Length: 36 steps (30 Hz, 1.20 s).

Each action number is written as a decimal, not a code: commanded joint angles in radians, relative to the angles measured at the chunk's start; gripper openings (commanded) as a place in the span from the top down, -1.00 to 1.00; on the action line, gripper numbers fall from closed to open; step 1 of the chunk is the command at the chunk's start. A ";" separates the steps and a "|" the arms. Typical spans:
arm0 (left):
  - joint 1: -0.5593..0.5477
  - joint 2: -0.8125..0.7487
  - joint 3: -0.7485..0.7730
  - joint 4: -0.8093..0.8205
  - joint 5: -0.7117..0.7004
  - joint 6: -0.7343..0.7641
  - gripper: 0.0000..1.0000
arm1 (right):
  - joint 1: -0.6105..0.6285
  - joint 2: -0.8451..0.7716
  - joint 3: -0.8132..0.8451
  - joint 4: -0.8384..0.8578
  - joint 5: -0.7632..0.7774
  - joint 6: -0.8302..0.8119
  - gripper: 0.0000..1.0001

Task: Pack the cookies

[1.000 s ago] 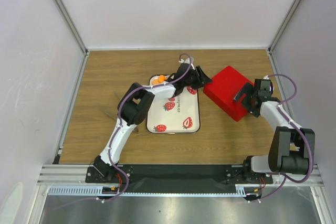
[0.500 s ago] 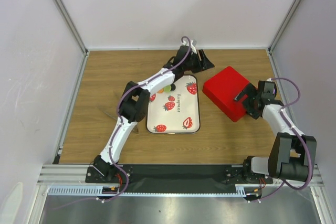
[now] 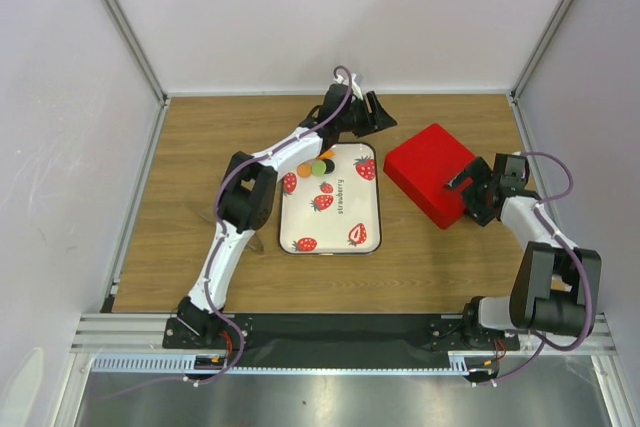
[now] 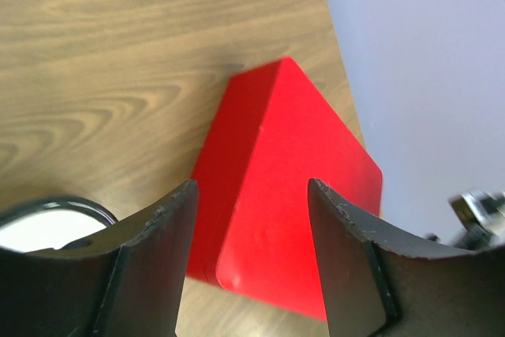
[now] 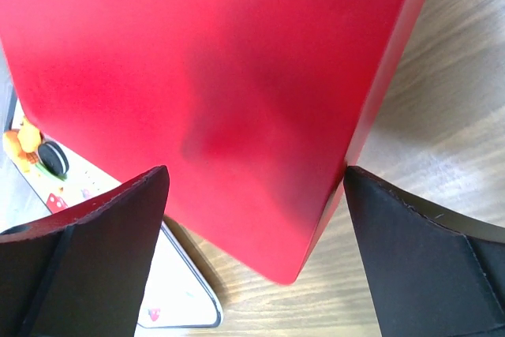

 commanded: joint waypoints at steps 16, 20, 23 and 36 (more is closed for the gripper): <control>-0.011 -0.343 -0.266 0.104 0.046 0.052 -0.26 | -0.081 -0.083 0.080 -0.072 -0.012 -0.039 -0.99; -0.030 -0.443 -0.376 0.107 0.042 0.072 -0.26 | -0.081 -0.210 0.077 -0.126 -0.014 -0.059 -0.99; -0.050 -0.565 -0.510 0.121 0.016 0.078 -0.25 | -0.049 -0.280 0.113 -0.187 0.006 -0.101 -0.99; -0.191 -1.252 -1.171 0.028 -0.220 0.144 -0.28 | 0.471 -0.400 0.278 -0.312 0.374 -0.107 -0.99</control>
